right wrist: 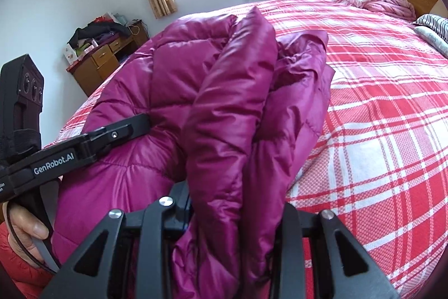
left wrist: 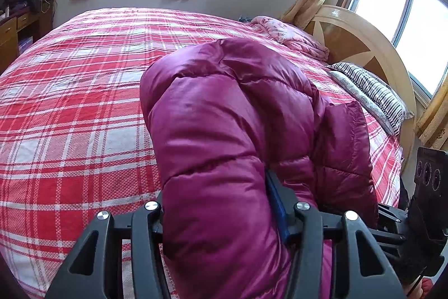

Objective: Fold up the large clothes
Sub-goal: 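Lift the folded jacket with both tools and carry it toward the bed corner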

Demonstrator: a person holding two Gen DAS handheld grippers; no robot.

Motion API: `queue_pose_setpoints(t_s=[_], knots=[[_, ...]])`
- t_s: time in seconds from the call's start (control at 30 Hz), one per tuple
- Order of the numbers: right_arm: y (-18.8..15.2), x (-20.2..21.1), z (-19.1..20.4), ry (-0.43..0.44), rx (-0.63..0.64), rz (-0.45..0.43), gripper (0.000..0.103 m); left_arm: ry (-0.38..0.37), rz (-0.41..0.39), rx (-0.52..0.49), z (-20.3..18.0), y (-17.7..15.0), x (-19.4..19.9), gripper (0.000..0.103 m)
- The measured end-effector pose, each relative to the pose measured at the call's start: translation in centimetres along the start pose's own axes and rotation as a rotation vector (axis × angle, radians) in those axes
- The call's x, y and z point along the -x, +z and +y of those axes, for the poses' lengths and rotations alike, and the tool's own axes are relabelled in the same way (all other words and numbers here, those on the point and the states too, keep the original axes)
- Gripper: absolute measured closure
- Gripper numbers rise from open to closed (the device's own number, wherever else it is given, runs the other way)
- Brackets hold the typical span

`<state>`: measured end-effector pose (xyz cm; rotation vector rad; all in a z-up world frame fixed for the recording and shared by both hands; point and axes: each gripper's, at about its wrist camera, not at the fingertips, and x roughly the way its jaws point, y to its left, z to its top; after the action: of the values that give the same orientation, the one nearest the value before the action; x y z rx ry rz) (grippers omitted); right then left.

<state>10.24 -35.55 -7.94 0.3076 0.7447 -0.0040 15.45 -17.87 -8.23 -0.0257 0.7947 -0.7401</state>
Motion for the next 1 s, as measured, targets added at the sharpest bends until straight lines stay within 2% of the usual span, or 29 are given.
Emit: queue_pose_setpoints(t_s=[0.17, 0.37, 0.67, 1.0], knots=[[-0.6, 0.3, 0.9, 0.004, 0.018, 0.001, 0.069, 0.018, -0.021, 0.002, 0.4, -0.5, 1.5, 0.050], [-0.7, 0.5, 2.8, 0.039, 0.085, -0.013, 0.069, 0.066, -0.079, 0.071, 3.8, -0.4, 5.1, 0.050], [1.9, -2.1, 12.2, 0.184, 0.288, -0.030, 0.069, 0.221, -0.205, 0.221, 11.4, -1.5, 13.0, 0.050], [2.7, -5.8, 23.0, 0.382, 0.485, -0.012, 0.069, 0.408, -0.324, 0.384, 19.7, -3.2, 21.4, 0.050]])
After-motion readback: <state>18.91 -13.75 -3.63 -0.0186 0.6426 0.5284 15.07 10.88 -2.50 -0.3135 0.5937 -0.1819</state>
